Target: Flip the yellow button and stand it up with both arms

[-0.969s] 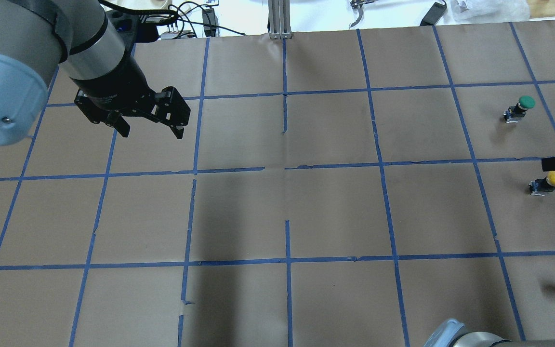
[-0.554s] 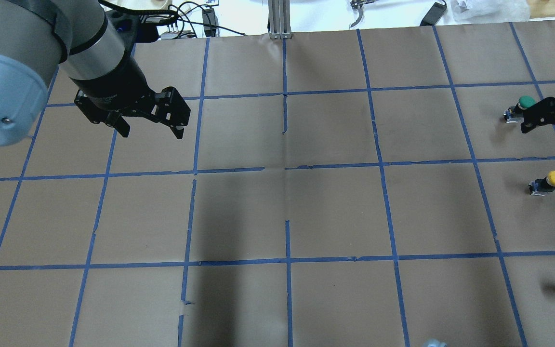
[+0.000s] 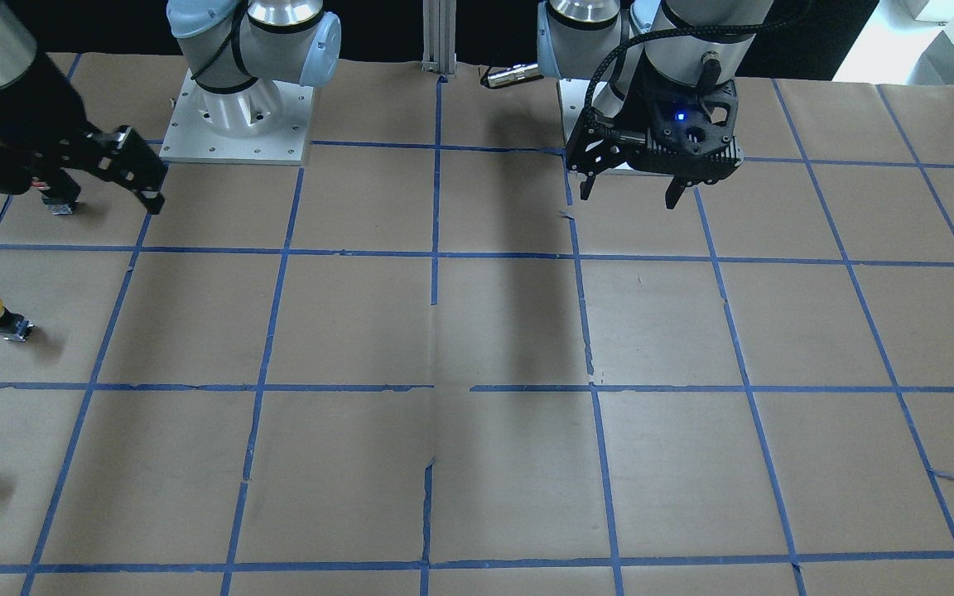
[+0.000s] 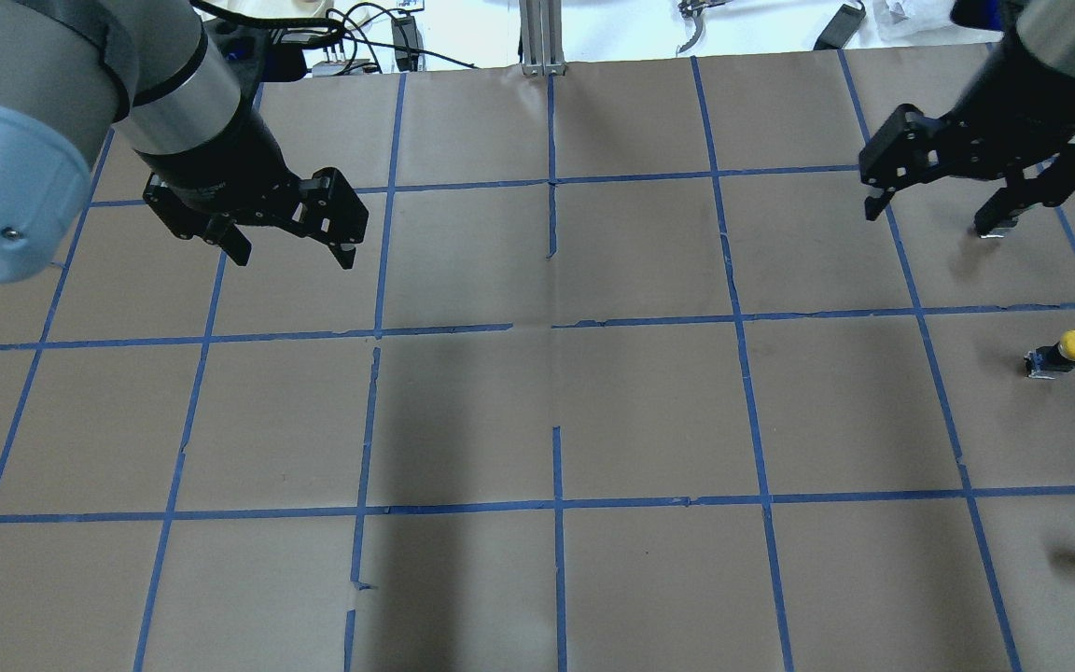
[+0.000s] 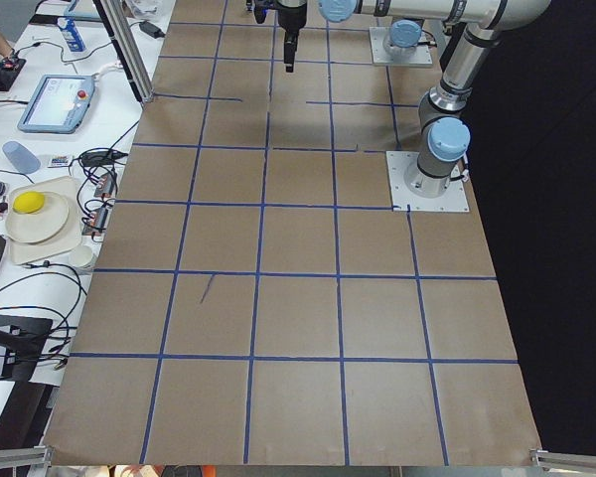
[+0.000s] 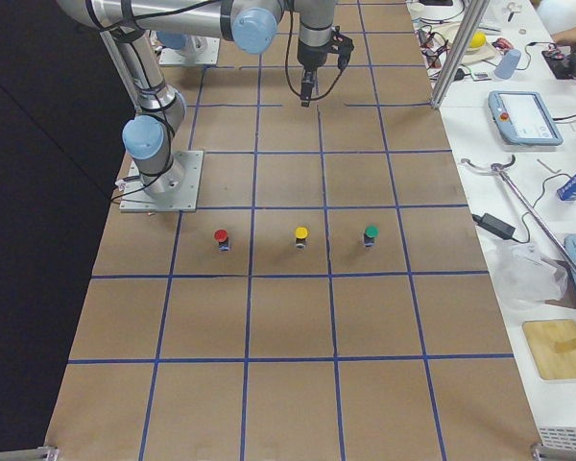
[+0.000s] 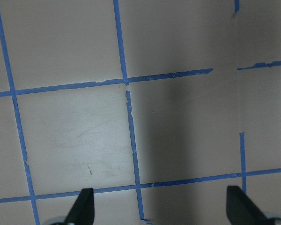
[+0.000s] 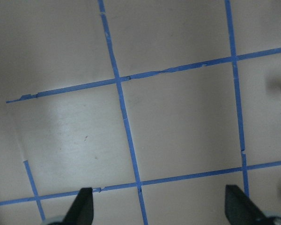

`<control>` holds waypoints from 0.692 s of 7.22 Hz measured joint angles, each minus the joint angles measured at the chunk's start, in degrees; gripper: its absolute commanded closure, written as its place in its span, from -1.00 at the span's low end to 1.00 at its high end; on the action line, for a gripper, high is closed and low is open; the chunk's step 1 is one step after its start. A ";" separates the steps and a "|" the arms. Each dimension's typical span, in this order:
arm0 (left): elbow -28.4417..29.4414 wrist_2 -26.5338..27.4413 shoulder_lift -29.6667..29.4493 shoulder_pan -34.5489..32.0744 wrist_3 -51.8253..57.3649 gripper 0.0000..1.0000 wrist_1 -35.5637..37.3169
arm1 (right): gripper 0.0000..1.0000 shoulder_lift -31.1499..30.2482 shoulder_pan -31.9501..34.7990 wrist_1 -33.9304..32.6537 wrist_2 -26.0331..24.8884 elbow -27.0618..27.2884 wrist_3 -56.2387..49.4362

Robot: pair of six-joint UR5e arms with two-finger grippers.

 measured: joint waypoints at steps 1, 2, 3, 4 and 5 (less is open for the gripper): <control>0.00 0.00 0.01 0.04 0.03 -1.00 0.00 | -1.00 -0.10 3.02 0.72 -0.22 -0.02 2.14; 0.00 0.00 0.01 0.06 0.04 -1.00 0.00 | -1.00 0.01 4.69 1.47 -0.32 0.07 3.13; 0.00 0.00 0.01 0.08 0.05 -1.00 0.00 | -1.00 0.14 5.20 2.13 -0.48 0.12 3.46; 0.00 0.00 0.00 0.08 0.06 -1.00 0.00 | -1.00 0.20 5.18 2.48 -0.54 0.13 3.57; 0.00 0.00 0.01 0.09 0.05 -1.00 0.02 | -1.00 0.22 5.09 2.84 -0.54 0.16 3.61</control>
